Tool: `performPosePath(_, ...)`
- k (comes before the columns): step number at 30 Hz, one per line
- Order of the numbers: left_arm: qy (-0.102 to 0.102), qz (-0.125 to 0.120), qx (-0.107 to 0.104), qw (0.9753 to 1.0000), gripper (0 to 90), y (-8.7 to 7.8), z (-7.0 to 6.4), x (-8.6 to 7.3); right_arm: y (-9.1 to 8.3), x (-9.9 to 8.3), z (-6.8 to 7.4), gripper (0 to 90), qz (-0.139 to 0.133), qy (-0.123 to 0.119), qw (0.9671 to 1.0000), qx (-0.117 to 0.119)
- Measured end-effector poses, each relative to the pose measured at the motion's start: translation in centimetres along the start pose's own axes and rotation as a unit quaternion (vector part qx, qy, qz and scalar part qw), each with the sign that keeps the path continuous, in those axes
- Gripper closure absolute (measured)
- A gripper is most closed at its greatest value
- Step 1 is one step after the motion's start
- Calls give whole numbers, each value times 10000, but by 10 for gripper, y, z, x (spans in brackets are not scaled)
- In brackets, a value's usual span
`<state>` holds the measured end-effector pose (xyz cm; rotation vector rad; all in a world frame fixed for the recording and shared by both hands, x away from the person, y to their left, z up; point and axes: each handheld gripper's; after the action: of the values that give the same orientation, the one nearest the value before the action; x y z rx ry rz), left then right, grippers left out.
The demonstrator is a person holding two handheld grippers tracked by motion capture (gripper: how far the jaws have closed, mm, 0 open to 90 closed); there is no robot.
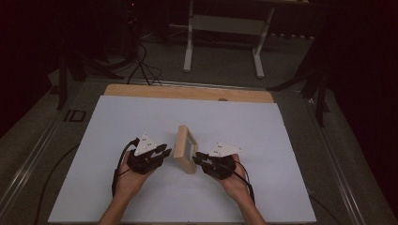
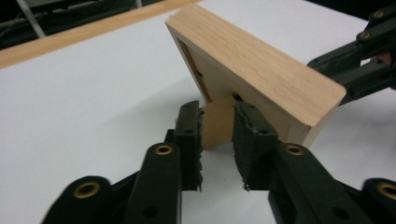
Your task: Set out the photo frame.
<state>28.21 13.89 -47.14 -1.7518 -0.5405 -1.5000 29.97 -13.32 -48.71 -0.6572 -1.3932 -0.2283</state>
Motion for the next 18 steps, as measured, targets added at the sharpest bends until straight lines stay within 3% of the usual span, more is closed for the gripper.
performPosePath(4,31,-160,-12,9999,644,-6,-3,7,-2,1,-1,718,-1,-41,10000,-39)
performPosePath(11,-165,-346,-10,9993,565,-12,-5,15,-4,1,-2,689,-33,-14,10000,-73)
performPosePath(18,-232,-452,34,9987,464,-14,-12,22,-6,2,-4,671,-75,28,9999,-93)
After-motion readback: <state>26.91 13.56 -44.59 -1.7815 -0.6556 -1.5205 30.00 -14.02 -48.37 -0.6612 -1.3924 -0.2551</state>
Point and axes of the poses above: each handheld gripper's, and its own axes: y roughly forward along the jaws, x roughly out of its top, z roughly to its left, and after that the axes turned 14 degrees about -z, right-handed
